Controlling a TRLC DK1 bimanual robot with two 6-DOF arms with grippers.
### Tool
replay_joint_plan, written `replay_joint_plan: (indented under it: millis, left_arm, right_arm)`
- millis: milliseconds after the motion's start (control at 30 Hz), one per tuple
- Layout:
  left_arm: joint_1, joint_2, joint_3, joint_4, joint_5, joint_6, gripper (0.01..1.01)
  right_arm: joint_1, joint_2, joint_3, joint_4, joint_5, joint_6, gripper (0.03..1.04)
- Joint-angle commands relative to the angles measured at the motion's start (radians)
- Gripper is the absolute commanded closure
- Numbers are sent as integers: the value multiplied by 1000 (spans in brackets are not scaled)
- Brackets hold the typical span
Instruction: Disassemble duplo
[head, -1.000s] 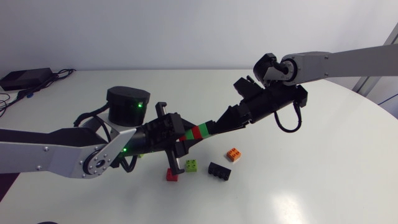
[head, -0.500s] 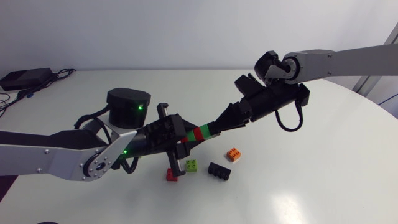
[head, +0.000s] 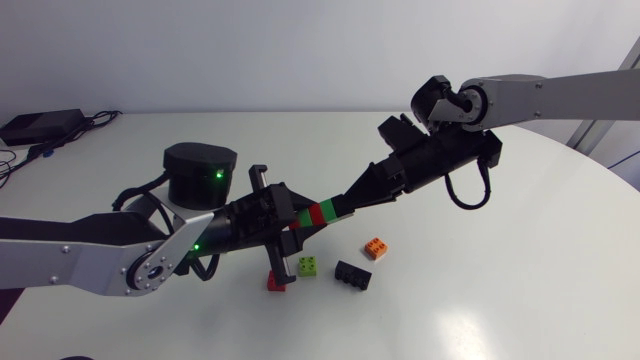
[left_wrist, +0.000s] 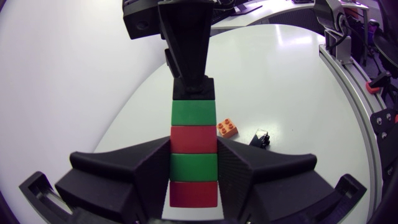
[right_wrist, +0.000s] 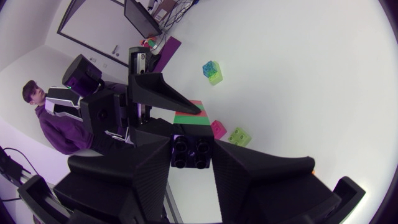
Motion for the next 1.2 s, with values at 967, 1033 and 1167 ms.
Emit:
replay_joint_plan:
  millis: [967,1033,1167]
  left_arm:
    - [-18,-86,-58,-22,-25,-9,718]
    - [-18,-87,-55,-31,-25,-8,718]
    - [-20,-92,-54,-39,-25,-8,718]
  right_arm:
    - [-19,147,-30,285,663,-136,789]
    - [17,197,-25,325,751,-144,789]
    - [50,299,16,330,838,-156,780]
